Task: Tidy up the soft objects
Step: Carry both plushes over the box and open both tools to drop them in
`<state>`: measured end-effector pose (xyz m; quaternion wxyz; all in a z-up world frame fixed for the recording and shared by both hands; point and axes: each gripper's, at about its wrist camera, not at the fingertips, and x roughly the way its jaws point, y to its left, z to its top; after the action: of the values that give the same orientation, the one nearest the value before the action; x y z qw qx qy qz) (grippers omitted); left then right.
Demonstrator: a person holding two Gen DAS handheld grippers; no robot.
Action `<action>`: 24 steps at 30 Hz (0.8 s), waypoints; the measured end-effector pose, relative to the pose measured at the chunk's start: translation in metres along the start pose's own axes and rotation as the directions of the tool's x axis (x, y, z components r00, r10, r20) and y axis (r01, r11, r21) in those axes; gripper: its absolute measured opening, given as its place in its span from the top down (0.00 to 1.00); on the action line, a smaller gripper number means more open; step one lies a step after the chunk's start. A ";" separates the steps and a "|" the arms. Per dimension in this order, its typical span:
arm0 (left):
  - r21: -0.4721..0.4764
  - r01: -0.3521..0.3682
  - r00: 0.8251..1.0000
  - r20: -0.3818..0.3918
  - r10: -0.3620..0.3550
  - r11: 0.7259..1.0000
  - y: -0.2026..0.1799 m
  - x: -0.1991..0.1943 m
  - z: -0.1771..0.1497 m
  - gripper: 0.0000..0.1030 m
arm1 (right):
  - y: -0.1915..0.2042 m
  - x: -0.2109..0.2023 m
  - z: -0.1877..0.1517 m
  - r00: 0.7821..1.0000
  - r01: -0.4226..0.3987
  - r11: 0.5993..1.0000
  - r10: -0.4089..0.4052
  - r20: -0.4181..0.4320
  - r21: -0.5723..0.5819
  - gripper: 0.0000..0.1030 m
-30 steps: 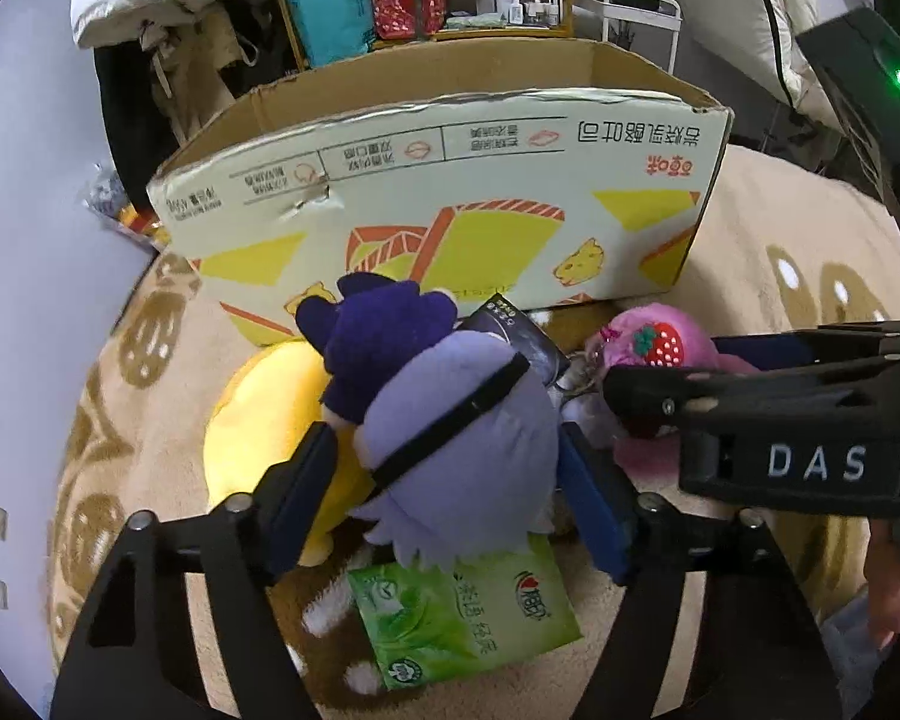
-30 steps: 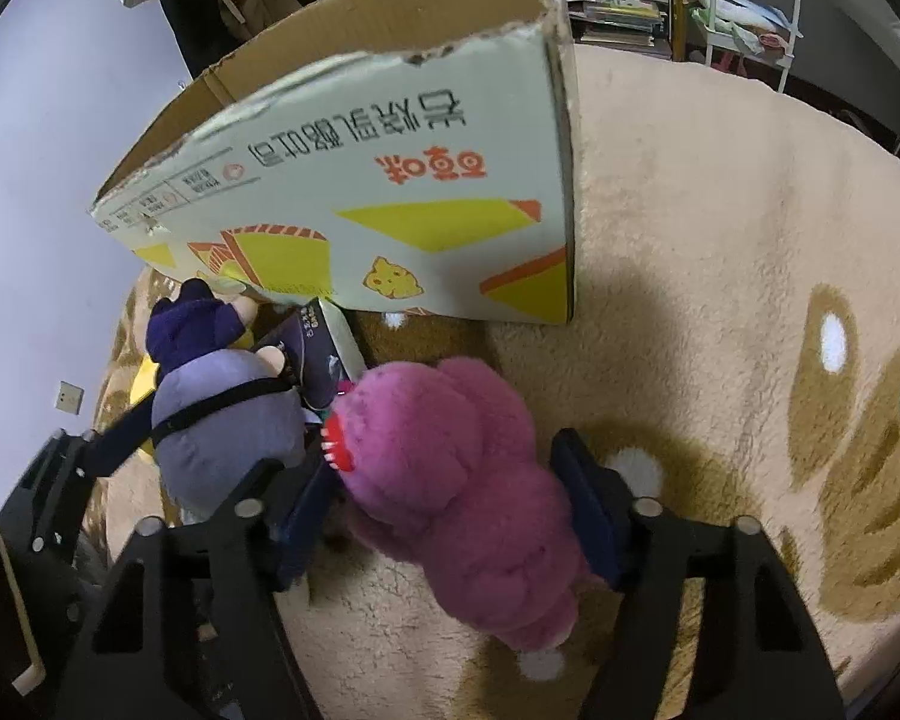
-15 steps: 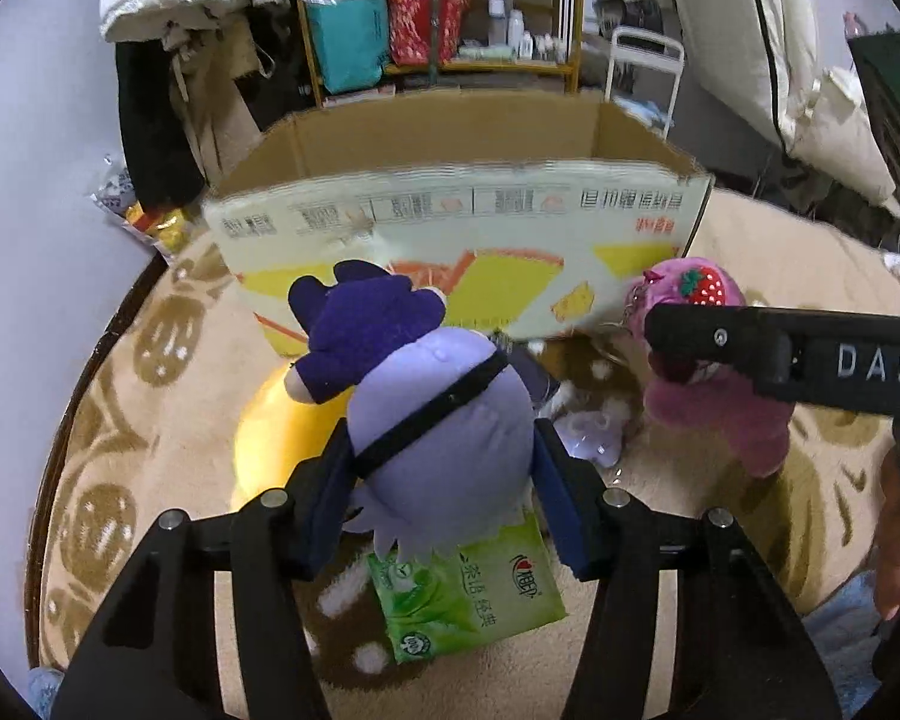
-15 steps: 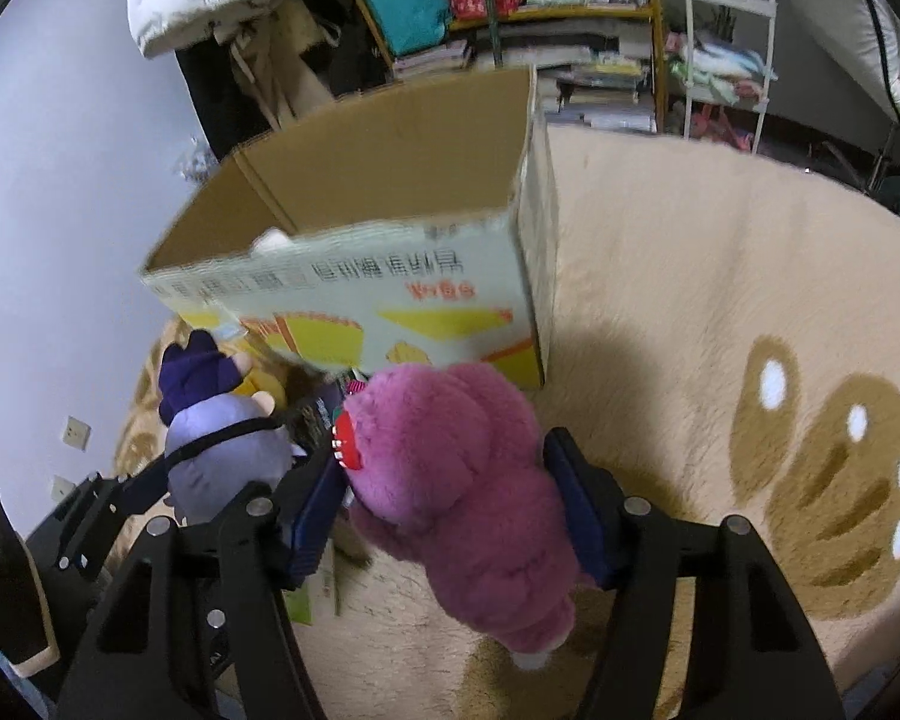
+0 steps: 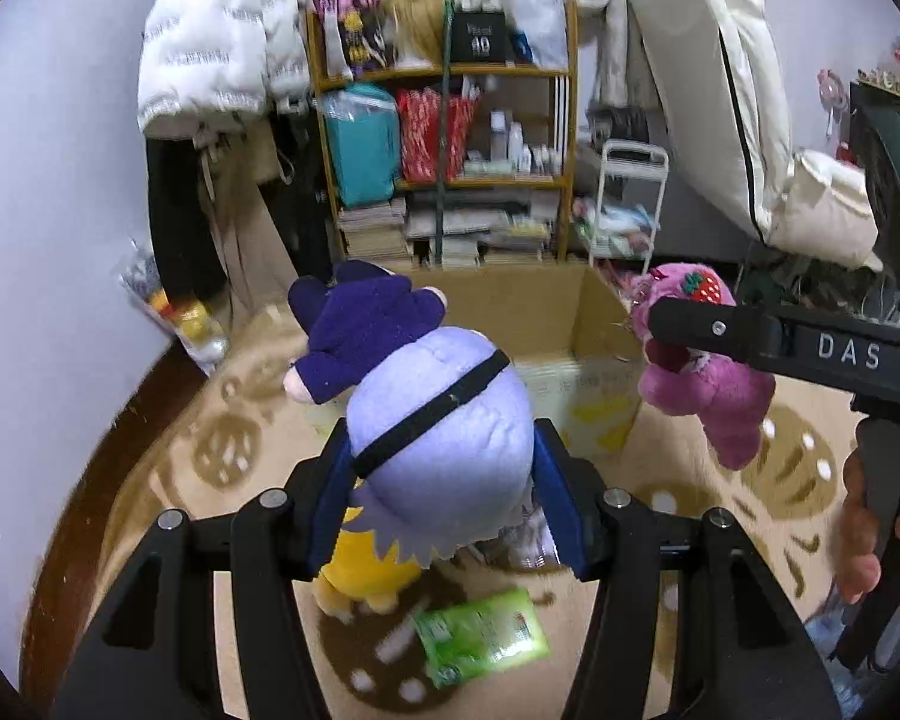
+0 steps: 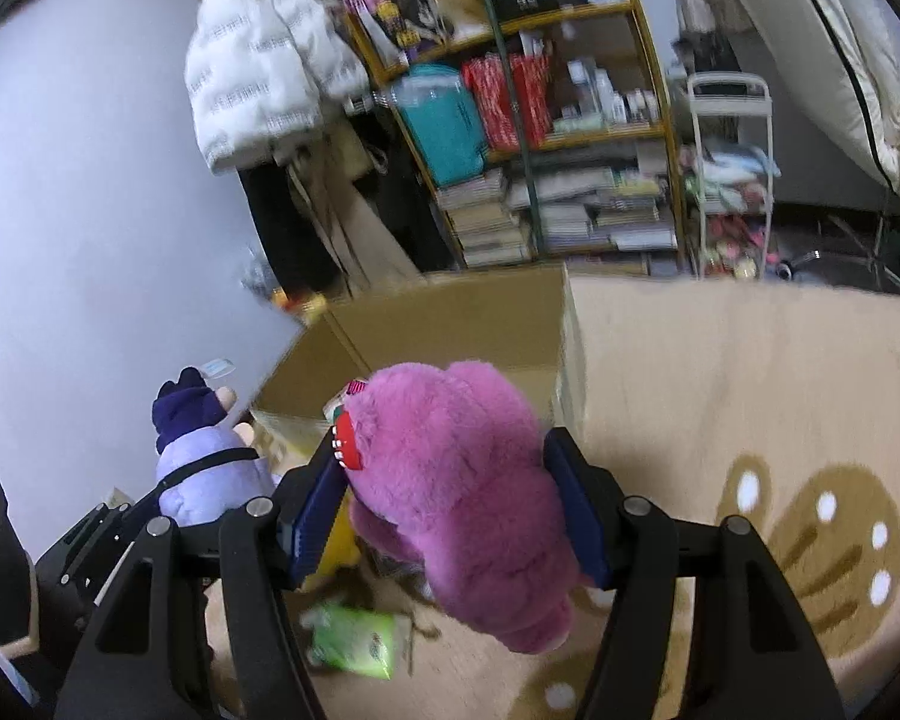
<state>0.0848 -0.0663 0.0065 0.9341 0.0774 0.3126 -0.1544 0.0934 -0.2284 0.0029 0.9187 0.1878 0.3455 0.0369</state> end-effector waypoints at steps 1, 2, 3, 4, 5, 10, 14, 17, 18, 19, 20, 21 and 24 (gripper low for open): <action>0.001 -0.005 1.000 0.013 0.005 1.000 0.003 -0.002 0.005 0.46 | 0.002 -0.002 0.004 1.000 -0.005 1.000 0.005 0.020 -0.004 0.33; 0.002 -0.009 1.000 0.023 0.009 1.000 0.005 -0.002 0.010 0.45 | 0.004 -0.004 0.008 0.999 -0.009 1.000 0.010 0.041 -0.008 0.33; 0.007 -0.016 0.999 0.033 0.015 1.000 0.007 -0.001 0.016 0.45 | 0.006 -0.006 0.012 0.998 -0.014 1.000 0.015 0.064 -0.012 0.33; 0.011 -0.021 0.999 0.039 0.021 1.000 0.008 0.000 0.021 0.45 | 0.006 -0.007 0.014 0.997 -0.017 1.000 0.019 0.076 -0.016 0.33; 0.016 -0.025 0.999 0.044 0.025 1.000 0.009 0.001 0.025 0.45 | 0.007 -0.007 0.018 0.996 -0.020 1.000 0.022 0.092 -0.022 0.33; 0.064 -0.055 0.996 0.073 0.051 0.996 0.013 0.013 0.044 0.45 | 0.006 -0.001 0.033 0.989 -0.034 0.999 0.038 0.141 -0.030 0.33; 0.099 -0.071 0.994 0.089 0.062 0.993 0.015 0.029 0.052 0.45 | 0.007 0.011 0.046 0.985 -0.052 0.998 0.058 0.160 -0.042 0.33; 0.096 -0.079 0.994 0.083 0.071 0.992 0.018 0.043 0.054 0.45 | 0.011 0.024 0.054 0.986 -0.058 0.996 0.067 0.153 -0.060 0.33; 0.093 -0.076 0.995 0.078 0.068 0.993 0.018 0.046 0.054 0.45 | 0.012 0.027 0.054 0.986 -0.063 0.996 0.072 0.149 -0.066 0.33; 0.091 -0.071 0.995 0.072 0.065 0.993 0.019 0.050 0.053 0.45 | 0.012 0.030 0.054 0.986 -0.067 0.996 0.076 0.146 -0.067 0.32; 0.091 -0.067 0.996 0.066 0.061 0.994 0.019 0.054 0.052 0.45 | 0.012 0.033 0.053 0.987 -0.070 0.995 0.079 0.140 -0.068 0.32; 0.095 -0.066 0.996 0.063 0.060 0.993 0.018 0.057 0.050 0.45 | 0.012 0.035 0.053 0.987 -0.073 0.995 0.082 0.137 -0.070 0.32; 0.118 -0.071 0.997 0.041 0.066 0.990 0.015 0.068 0.045 0.44 | 0.011 0.045 0.054 0.990 -0.068 0.995 0.076 0.121 -0.072 0.32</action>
<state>0.1669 -0.0794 0.0015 0.9381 0.1409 0.2826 -0.1420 0.1632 -0.2261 0.0159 0.9423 0.1709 0.2792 0.0701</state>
